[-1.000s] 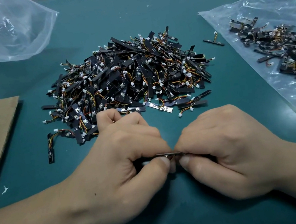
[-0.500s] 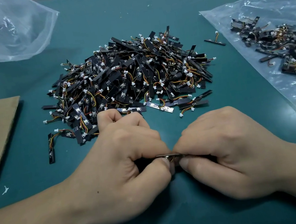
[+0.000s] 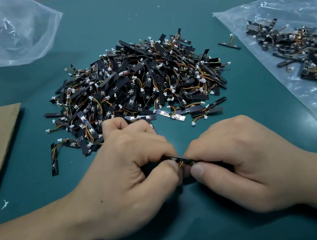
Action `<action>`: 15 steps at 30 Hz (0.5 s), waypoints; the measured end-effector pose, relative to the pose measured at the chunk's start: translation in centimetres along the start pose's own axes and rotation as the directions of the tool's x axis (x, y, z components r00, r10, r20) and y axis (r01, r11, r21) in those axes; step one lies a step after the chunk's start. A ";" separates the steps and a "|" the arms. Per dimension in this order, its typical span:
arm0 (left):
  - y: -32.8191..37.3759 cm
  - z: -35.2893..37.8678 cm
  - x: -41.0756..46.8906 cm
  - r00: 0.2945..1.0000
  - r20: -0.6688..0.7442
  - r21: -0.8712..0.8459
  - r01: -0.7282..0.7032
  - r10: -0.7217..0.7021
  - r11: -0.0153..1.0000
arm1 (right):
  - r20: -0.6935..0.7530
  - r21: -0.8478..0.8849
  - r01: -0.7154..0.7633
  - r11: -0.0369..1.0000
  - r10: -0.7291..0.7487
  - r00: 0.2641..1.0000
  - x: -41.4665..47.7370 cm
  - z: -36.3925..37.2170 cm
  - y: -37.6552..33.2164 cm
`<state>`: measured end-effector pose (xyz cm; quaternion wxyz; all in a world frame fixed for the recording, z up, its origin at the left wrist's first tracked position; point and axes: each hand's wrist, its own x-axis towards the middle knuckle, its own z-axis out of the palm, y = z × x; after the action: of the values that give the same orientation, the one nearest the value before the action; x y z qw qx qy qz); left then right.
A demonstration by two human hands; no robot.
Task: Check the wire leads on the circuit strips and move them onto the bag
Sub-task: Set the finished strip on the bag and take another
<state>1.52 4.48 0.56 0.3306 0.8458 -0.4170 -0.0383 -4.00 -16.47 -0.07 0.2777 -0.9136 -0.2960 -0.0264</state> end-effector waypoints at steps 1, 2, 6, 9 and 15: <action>0.0 0.0 -0.6 1.000 -0.001 0.017 -0.005 0.005 1.000 | -0.002 0.007 -0.004 1.000 0.004 1.000 0.0 0.0 0.1; 0.0 0.0 -0.7 1.000 0.004 0.014 -0.012 0.012 1.000 | -0.004 0.015 -0.009 1.000 0.009 1.000 0.0 0.0 0.1; -0.2 0.1 -0.3 1.000 -0.008 0.023 -0.019 0.019 1.000 | 0.006 0.018 -0.020 1.000 0.019 1.000 0.1 0.0 0.1; -0.1 -0.1 -0.5 0.999 -0.008 -0.004 -0.045 0.044 0.999 | 0.010 0.039 -0.012 0.999 0.011 1.000 0.1 0.0 0.1; 0.0 -0.4 -0.5 0.998 -0.003 -0.060 -0.056 0.056 0.997 | 0.024 0.073 -0.008 0.997 0.006 1.000 0.1 -0.1 0.0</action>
<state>1.35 5.03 0.75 0.3569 0.8236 -0.4389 -0.0411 -3.94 -16.48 0.07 0.3076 -0.9040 -0.2969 -0.0038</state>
